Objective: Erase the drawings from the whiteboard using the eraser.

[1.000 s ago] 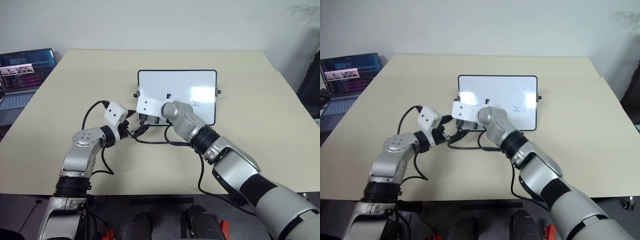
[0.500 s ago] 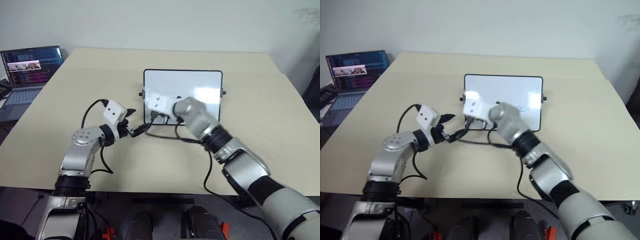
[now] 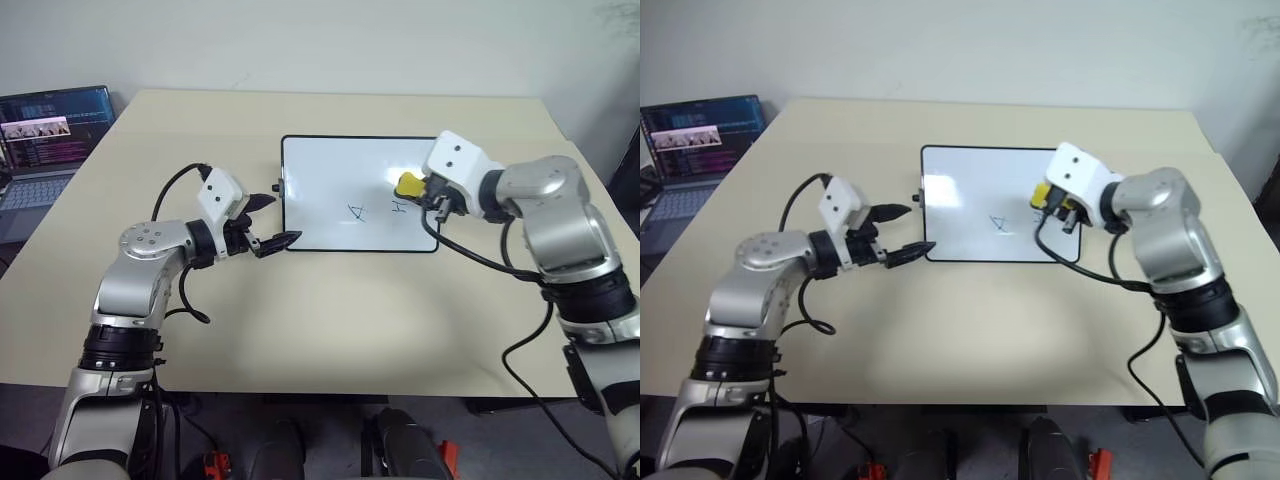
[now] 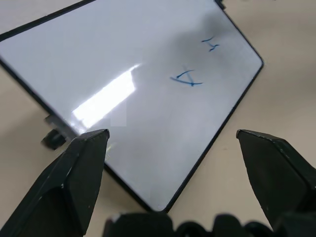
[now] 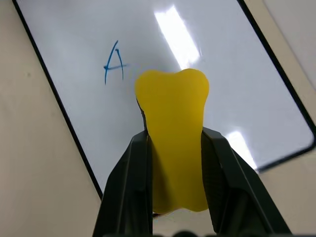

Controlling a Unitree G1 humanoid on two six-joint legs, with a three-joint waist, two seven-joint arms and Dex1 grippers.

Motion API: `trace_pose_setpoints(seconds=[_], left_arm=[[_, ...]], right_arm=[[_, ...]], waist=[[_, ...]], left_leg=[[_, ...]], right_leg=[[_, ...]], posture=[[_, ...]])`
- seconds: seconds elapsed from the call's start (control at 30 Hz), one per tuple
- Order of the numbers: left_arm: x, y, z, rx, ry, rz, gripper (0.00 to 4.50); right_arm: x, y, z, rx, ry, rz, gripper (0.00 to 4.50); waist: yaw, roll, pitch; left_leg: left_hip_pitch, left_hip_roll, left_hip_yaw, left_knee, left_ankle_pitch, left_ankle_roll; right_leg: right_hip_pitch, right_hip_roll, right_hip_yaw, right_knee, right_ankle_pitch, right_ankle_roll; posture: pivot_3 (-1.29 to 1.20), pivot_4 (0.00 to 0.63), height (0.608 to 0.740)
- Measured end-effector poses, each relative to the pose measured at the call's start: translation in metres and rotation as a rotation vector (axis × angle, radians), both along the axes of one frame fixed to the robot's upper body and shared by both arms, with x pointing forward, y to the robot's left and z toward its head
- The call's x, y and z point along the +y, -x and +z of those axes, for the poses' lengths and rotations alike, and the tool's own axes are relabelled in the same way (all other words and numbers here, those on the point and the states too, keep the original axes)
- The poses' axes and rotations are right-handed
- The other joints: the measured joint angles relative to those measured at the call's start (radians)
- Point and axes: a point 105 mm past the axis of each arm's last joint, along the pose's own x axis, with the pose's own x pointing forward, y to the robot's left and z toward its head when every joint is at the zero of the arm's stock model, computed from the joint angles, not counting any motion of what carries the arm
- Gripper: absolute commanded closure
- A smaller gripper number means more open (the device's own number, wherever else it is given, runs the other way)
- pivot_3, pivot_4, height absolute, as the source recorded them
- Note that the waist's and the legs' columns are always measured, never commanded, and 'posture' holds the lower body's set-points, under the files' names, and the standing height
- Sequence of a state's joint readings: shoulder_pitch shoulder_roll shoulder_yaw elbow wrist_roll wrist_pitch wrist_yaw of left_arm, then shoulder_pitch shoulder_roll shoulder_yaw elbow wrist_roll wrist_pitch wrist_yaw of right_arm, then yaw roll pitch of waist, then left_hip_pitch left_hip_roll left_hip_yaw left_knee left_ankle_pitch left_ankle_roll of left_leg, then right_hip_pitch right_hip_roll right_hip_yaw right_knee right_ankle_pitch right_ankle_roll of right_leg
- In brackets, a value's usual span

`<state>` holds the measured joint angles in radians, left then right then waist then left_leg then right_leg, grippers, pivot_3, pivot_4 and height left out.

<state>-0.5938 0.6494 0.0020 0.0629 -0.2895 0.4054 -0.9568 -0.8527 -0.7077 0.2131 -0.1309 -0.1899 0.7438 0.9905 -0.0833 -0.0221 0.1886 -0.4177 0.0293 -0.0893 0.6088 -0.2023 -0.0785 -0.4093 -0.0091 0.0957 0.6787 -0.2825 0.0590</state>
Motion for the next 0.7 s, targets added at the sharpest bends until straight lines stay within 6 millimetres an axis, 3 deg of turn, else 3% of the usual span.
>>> trace_pose_setpoints(seconds=[0.1, 0.17, 0.37, 0.7], left_arm=[[0.007, 0.001, 0.003, 0.001, -0.032, 0.001, 0.00], [0.008, 0.002, 0.004, 0.004, -0.039, -0.007, 0.00], [0.015, 0.005, 0.006, 0.025, -0.054, -0.010, 0.00], [0.021, 0.009, 0.012, 0.024, -0.057, -0.006, 0.00]], right_arm=[[-0.028, 0.004, -0.002, -0.003, 0.018, -0.051, 3.51], [-0.032, 0.006, 0.000, -0.003, 0.007, -0.050, 3.51], [-0.038, 0.010, 0.013, -0.041, -0.010, -0.039, 3.51], [-0.038, 0.012, 0.011, -0.022, -0.034, -0.027, 3.51]], waist=[[-0.004, 0.000, 0.000], [-0.005, 0.000, 0.000], [0.000, 0.000, 0.001], [0.000, 0.000, 0.001]], left_leg=[[0.001, 0.000, 0.001, 0.000, 0.000, 0.000], [0.001, 0.000, 0.001, 0.000, 0.000, 0.000], [0.001, 0.000, 0.001, 0.000, 0.000, 0.000], [0.001, 0.000, 0.001, 0.001, 0.000, 0.000]], right_leg=[[0.000, 0.000, 0.001, 0.000, 0.000, 0.000], [0.000, 0.000, 0.001, 0.001, 0.000, 0.000], [0.000, 0.000, 0.001, 0.000, 0.000, 0.000], [0.000, 0.000, 0.001, 0.000, 0.000, 0.000]], posture=[[0.00, 0.150, 0.740], [0.00, 0.150, 0.740], [0.00, 0.150, 0.740], [0.00, 0.150, 0.740]])
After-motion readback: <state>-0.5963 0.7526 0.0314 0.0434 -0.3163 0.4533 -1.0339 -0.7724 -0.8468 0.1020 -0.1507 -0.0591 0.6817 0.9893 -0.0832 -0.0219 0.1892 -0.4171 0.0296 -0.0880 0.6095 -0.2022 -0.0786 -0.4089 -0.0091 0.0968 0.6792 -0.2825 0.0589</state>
